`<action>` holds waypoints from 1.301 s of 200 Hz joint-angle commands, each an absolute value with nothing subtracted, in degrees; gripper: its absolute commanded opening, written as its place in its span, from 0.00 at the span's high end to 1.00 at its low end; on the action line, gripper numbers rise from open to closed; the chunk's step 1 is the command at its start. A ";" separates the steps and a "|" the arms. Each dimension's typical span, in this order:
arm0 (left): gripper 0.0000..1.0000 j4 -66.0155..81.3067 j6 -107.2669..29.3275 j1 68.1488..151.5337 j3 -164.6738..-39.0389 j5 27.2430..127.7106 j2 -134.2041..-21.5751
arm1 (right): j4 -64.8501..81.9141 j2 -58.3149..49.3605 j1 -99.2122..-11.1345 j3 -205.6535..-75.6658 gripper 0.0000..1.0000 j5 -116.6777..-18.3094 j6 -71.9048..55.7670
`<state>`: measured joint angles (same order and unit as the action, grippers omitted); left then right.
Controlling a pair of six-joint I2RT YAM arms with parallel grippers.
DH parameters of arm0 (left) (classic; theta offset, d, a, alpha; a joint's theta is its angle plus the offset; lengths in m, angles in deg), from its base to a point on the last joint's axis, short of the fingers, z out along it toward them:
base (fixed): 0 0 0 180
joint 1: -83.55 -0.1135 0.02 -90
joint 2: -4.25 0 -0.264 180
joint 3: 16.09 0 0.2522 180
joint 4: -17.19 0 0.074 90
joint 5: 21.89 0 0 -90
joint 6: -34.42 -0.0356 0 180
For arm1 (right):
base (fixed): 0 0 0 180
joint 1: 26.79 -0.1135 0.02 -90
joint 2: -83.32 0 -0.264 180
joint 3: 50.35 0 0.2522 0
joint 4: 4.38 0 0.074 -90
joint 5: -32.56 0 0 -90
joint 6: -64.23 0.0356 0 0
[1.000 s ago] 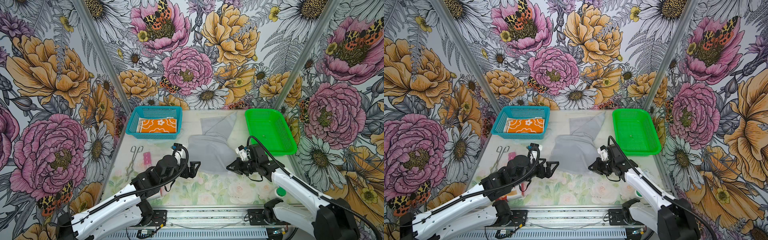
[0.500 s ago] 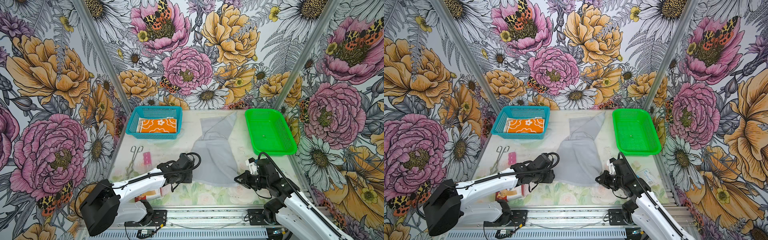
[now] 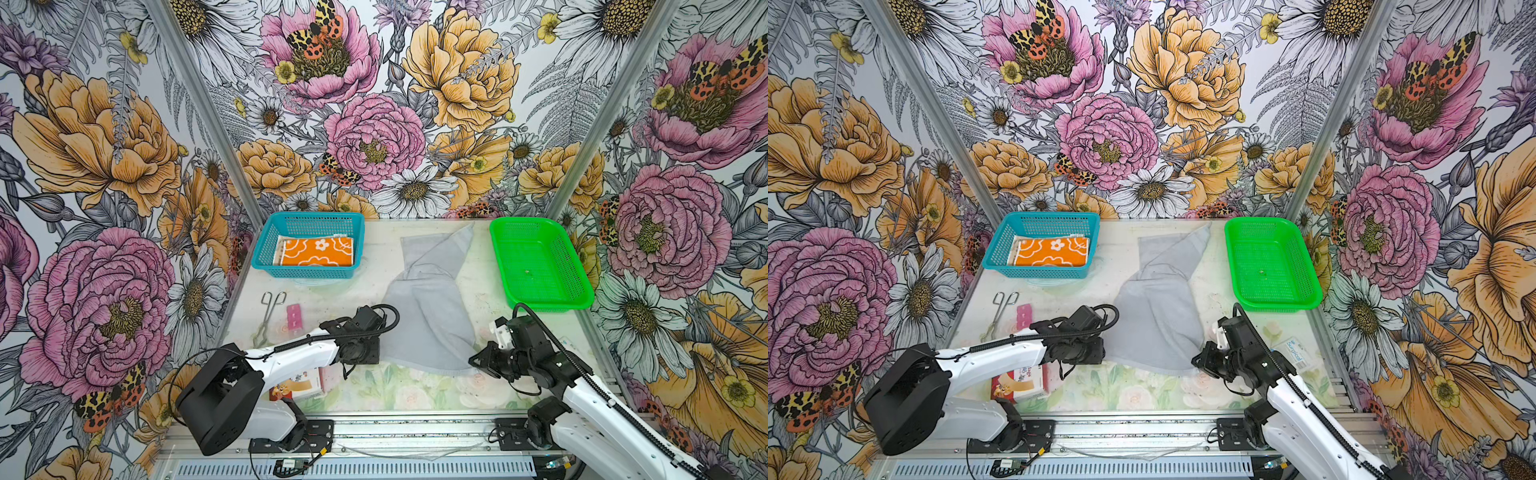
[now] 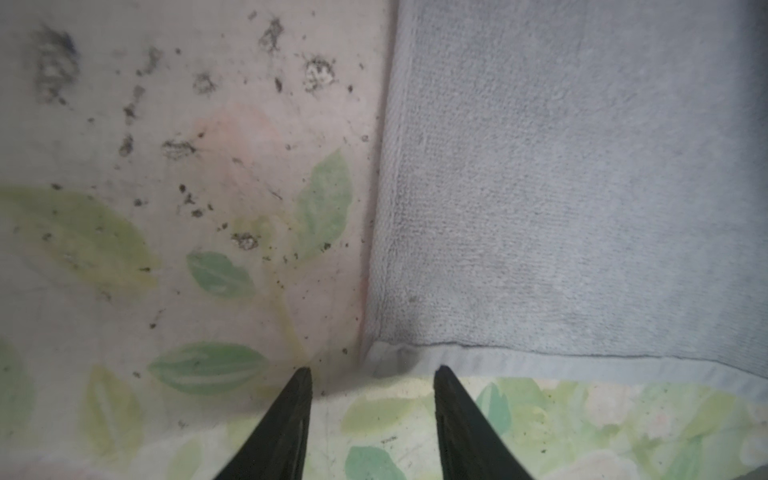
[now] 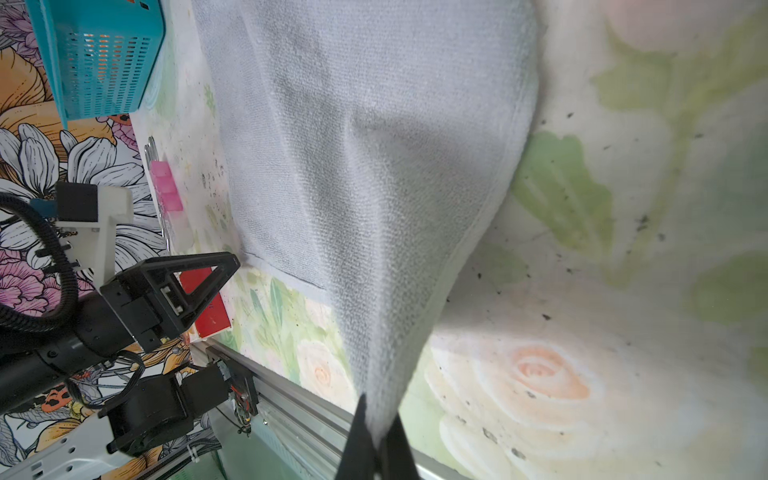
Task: Fold and stack the towels
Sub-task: 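Grasp the grey towel's near corners with both grippers, then lift the grey towel high with both grippers, spreading its edge apart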
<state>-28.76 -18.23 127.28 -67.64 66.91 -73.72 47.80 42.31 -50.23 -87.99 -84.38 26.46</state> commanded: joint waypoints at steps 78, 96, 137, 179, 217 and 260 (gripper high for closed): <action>0.61 -24.85 -20.47 128.39 -69.29 68.73 -79.48 | 47.79 43.22 -50.61 -89.00 1.00 -83.57 25.51; 0.71 -24.97 -20.29 129.45 -69.47 68.30 -80.58 | 47.79 43.66 -50.64 -89.05 1.00 -83.46 25.67; 1.00 -26.59 -18.66 130.52 -68.98 66.35 -78.56 | 47.86 43.50 -50.61 -90.30 1.00 -83.89 25.49; 1.00 -37.59 -21.26 126.83 -76.66 65.29 -59.19 | 47.90 42.67 -50.83 -100.99 1.00 -85.89 22.12; 1.00 -42.92 -25.52 124.16 -88.84 68.28 -50.22 | 47.82 36.53 -51.13 -116.14 1.00 -88.29 18.22; 1.00 -47.11 -32.16 129.05 -107.50 61.22 -47.17 | 48.01 30.49 -51.44 -140.74 1.00 -88.44 15.89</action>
